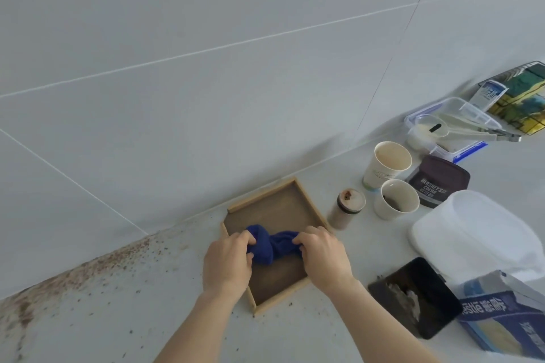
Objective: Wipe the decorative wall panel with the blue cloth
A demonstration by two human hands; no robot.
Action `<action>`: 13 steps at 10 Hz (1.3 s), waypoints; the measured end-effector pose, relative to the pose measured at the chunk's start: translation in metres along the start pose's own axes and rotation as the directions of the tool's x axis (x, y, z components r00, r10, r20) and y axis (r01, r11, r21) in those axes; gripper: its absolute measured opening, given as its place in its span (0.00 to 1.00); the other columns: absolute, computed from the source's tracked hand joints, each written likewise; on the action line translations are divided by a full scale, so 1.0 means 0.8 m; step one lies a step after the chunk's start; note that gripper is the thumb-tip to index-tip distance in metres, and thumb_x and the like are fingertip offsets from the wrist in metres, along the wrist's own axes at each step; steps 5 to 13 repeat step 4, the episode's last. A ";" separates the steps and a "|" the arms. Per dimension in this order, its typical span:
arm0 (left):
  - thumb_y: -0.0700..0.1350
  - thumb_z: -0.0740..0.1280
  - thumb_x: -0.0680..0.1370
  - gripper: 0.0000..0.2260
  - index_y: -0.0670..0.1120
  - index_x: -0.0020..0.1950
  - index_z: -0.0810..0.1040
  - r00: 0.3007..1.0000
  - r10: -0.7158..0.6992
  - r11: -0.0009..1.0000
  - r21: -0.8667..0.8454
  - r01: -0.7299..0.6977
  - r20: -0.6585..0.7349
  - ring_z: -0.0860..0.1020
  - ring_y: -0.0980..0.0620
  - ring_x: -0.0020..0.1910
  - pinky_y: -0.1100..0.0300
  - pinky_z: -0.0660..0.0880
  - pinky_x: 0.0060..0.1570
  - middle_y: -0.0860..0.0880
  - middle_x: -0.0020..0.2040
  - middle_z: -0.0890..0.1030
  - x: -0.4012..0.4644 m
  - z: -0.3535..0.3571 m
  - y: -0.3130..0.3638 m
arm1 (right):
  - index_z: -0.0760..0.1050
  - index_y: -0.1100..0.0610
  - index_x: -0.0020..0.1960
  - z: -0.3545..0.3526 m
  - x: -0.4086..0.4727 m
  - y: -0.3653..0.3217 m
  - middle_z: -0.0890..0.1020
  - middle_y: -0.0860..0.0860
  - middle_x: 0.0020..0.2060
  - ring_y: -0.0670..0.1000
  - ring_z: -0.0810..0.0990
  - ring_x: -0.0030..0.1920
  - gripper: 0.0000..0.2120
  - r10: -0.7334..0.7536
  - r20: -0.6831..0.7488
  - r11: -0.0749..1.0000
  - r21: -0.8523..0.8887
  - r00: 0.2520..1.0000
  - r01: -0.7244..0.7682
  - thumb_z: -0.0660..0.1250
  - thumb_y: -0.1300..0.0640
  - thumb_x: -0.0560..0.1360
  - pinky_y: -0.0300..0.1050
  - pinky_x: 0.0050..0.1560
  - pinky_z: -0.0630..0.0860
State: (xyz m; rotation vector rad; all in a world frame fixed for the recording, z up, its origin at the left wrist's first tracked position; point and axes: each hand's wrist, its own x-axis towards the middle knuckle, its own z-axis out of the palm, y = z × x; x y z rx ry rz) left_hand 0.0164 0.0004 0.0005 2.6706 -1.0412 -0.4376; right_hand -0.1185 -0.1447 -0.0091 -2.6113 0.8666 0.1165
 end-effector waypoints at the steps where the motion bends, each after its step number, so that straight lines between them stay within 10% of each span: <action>1: 0.52 0.68 0.81 0.18 0.55 0.70 0.73 0.993 0.090 0.989 0.111 -0.098 0.079 0.75 0.51 0.65 0.57 0.69 0.64 0.55 0.66 0.80 -0.002 0.007 -0.004 | 0.80 0.50 0.62 0.013 -0.009 0.004 0.81 0.49 0.56 0.53 0.77 0.56 0.11 -0.038 0.002 0.998 -0.043 0.999 0.038 0.64 0.56 0.82 0.48 0.56 0.77; 4: 0.70 0.58 0.78 0.33 0.56 0.79 0.62 0.956 0.147 0.959 0.201 -0.201 0.253 0.60 0.49 0.79 0.50 0.52 0.80 0.54 0.80 0.65 -0.016 -0.004 -0.024 | 0.68 0.49 0.75 0.000 -0.012 -0.015 0.71 0.52 0.75 0.58 0.61 0.79 0.31 0.067 0.228 0.971 -0.240 0.971 -0.010 0.63 0.34 0.78 0.61 0.81 0.55; 13: 0.70 0.58 0.78 0.33 0.56 0.79 0.62 0.956 0.147 0.959 0.201 -0.201 0.253 0.60 0.49 0.79 0.50 0.52 0.80 0.54 0.80 0.65 -0.016 -0.004 -0.024 | 0.68 0.49 0.75 0.000 -0.012 -0.015 0.71 0.52 0.75 0.58 0.61 0.79 0.31 0.067 0.228 0.971 -0.240 0.971 -0.010 0.63 0.34 0.78 0.61 0.81 0.55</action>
